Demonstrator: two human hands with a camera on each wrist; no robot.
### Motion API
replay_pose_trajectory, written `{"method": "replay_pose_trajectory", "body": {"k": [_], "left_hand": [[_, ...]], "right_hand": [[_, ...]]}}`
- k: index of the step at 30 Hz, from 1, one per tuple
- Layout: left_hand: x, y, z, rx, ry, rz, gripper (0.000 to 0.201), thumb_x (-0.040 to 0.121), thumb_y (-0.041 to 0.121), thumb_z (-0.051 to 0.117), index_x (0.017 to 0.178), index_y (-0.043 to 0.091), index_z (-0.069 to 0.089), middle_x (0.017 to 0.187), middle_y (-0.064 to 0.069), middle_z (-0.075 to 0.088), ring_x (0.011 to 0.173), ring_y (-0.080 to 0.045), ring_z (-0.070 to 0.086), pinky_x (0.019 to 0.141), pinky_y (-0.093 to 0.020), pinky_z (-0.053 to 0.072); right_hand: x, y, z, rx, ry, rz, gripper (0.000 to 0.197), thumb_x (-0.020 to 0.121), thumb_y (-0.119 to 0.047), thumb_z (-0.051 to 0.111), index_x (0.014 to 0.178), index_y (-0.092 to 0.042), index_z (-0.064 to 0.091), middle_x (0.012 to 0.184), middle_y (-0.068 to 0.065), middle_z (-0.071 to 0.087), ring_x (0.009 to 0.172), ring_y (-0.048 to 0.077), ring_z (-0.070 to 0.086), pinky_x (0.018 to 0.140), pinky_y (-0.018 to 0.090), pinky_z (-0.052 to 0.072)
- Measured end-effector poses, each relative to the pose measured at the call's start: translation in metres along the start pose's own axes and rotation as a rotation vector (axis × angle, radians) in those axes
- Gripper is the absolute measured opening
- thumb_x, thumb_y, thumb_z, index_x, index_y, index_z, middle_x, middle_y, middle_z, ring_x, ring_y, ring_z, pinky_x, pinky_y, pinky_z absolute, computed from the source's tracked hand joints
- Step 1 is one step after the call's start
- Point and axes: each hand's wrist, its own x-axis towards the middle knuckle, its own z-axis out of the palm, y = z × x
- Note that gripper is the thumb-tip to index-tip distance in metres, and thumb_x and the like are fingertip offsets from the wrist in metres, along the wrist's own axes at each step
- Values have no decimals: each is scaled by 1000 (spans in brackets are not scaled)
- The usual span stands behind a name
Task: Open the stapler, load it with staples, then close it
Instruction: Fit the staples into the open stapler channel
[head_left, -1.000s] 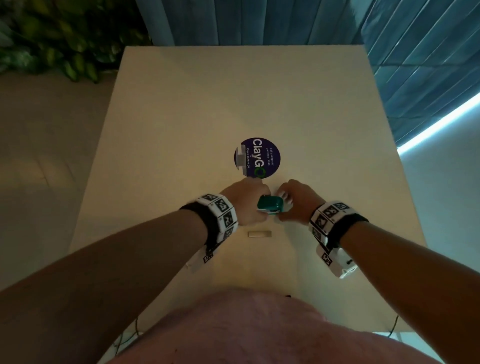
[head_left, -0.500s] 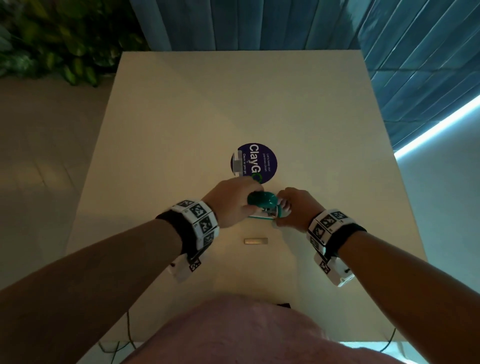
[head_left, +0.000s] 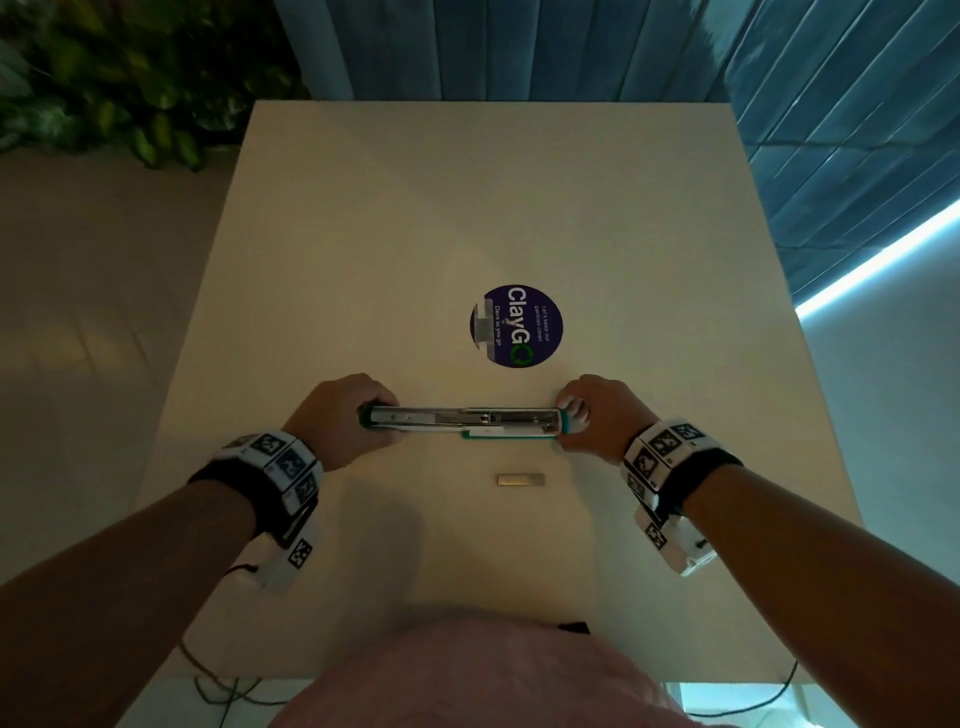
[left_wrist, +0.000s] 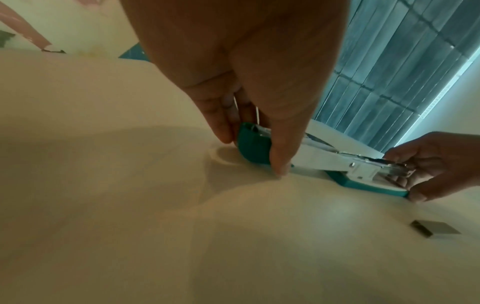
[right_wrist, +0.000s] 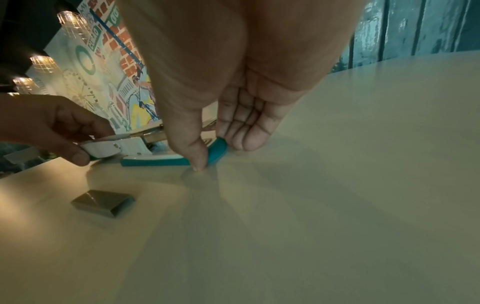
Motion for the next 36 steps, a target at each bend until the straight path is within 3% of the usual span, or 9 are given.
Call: {"method": "replay_pose_trajectory", "body": {"k": [4, 8, 11, 15, 18, 22, 27, 30, 36], "left_hand": [[7, -5, 12, 31, 33, 19, 23, 68, 20, 78, 86, 17, 64, 86, -6, 61, 76, -24, 58, 66, -31, 42], [4, -11, 16, 16, 59, 43, 28, 69, 21, 78, 93, 14, 64, 90, -7, 61, 78, -22, 57, 69, -27, 41], [2, -14, 15, 5, 66, 38, 35, 69, 21, 79, 99, 12, 63, 95, -7, 62, 82, -21, 57, 72, -26, 40], [2, -12, 14, 18, 48, 28, 30, 70, 19, 77, 96, 13, 64, 94, -9, 62, 82, -24, 58, 72, -30, 44], [2, -11, 14, 19, 46, 26, 26, 72, 18, 76, 94, 13, 63, 93, -8, 60, 79, -23, 57, 65, -23, 39], [0, -9, 15, 23, 56, 36, 25, 72, 15, 75, 93, 11, 64, 93, -9, 60, 79, -25, 57, 69, -29, 39], [-1, -9, 15, 36, 53, 35, 26, 71, 15, 75, 94, 11, 64, 94, -10, 61, 80, -26, 58, 69, -28, 39], [1, -8, 14, 52, 47, 34, 24, 72, 16, 75, 93, 13, 64, 93, -9, 60, 79, -25, 57, 61, -20, 37], [1, -7, 14, 58, 47, 28, 23, 72, 16, 75, 92, 13, 64, 91, -8, 61, 78, -24, 57, 63, -11, 34]], "right_hand": [[-5, -3, 1, -14, 21, 5, 40, 65, -12, 77, 100, -12, 58, 91, -1, 52, 84, 19, 53, 77, 30, 48], [-29, -30, 1, -97, 102, -183, 38, 70, -19, 72, 100, -16, 48, 99, -2, 48, 92, 17, 46, 82, 31, 47], [-45, -51, 14, -208, -68, -256, 36, 79, -35, 64, 107, -18, 51, 112, 1, 52, 102, 18, 46, 91, 34, 45], [-45, -50, 33, -362, -242, -267, 35, 87, -26, 56, 119, -12, 53, 124, 7, 50, 117, 25, 43, 103, 38, 39], [-43, -44, 41, -275, -211, -205, 26, 89, -22, 52, 113, -12, 59, 116, 10, 53, 110, 27, 48, 98, 38, 42], [-41, -41, 40, -227, -190, -183, 21, 90, -23, 50, 103, -12, 62, 107, 10, 57, 105, 25, 51, 93, 38, 45], [-31, -44, 14, -138, 148, -235, 13, 87, -16, 54, 96, -12, 62, 94, 8, 61, 91, 22, 48, 80, 32, 43], [-18, -46, 1, -209, 70, -181, 18, 90, -17, 49, 102, -12, 61, 99, 9, 59, 96, 22, 46, 85, 34, 44], [-14, -49, 1, -256, -13, -156, 22, 92, -19, 45, 107, -13, 60, 102, 10, 58, 99, 24, 47, 87, 36, 45]]}}
